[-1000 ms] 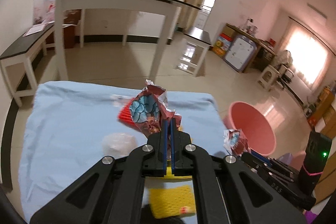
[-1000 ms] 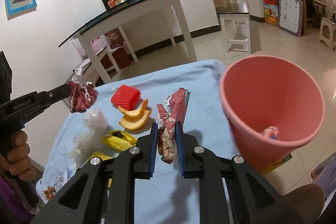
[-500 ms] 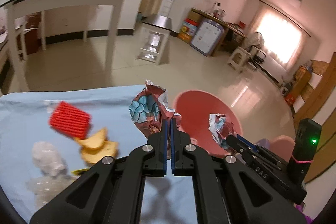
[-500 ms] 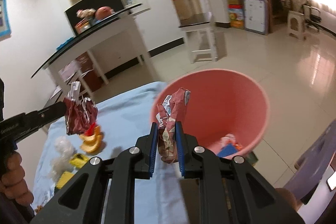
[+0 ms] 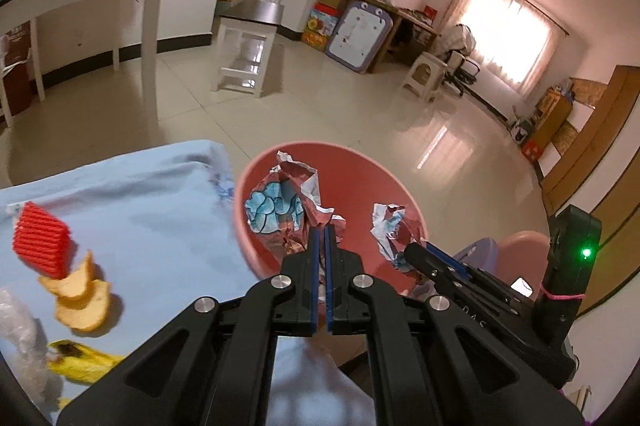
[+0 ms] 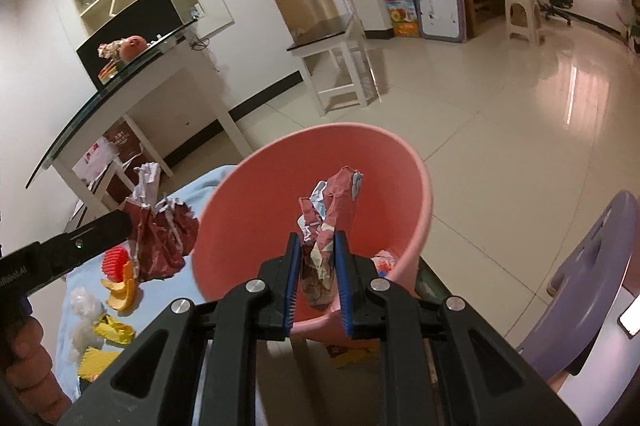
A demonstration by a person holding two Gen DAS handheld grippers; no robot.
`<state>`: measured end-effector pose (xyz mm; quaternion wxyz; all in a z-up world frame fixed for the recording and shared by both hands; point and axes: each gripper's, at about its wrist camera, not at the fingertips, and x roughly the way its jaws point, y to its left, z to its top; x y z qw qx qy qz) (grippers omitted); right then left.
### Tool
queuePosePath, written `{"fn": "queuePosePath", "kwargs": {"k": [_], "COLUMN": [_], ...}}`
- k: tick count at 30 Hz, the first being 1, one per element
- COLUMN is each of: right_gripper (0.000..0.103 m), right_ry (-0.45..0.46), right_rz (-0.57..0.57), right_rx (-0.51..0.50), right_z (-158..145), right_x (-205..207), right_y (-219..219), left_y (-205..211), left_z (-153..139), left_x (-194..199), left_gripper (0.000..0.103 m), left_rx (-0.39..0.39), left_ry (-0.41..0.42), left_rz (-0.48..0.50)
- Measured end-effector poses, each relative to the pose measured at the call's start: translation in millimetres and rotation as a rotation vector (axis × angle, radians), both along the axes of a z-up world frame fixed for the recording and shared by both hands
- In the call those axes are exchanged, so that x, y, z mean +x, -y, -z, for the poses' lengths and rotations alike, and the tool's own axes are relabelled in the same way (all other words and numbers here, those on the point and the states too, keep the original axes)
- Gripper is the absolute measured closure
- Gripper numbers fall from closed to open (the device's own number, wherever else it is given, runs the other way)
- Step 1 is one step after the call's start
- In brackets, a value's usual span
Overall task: Collect trash
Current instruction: 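Carry the red wrapper over the pink bucket and open the left tool, then withdraw both tools from the bucket back over the table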
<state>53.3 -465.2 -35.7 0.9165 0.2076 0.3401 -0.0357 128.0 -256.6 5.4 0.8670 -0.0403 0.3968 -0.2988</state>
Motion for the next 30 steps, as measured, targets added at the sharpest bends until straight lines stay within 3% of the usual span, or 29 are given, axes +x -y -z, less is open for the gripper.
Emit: {"fn": "queuePosePath", "kwargs": {"k": [17, 22, 26, 30], "right_gripper": [0.083, 0.078, 0.067, 0.065], "right_ry": [-0.045, -0.039, -0.037, -0.031], "right_rz": [-0.02, -0.021, -0.019, -0.024], "right_rx": [0.002, -0.014, -0.017, -0.021], "right_z": [17, 16, 14, 11], "right_x": [28, 32, 34, 34], "right_y": [0, -4, -7, -11], "left_y": [34, 29, 27, 24], "left_z": [39, 39, 38, 36], "left_x": [15, 14, 16, 14], "left_gripper": [0.1, 0.078, 0.077, 0.077], "left_rx": [0.073, 0.061, 0.044, 0.032], "left_ry": [-0.052, -0.08, -0.087, -0.089], "left_rz": [0.023, 0.0, 0.001, 0.005]}}
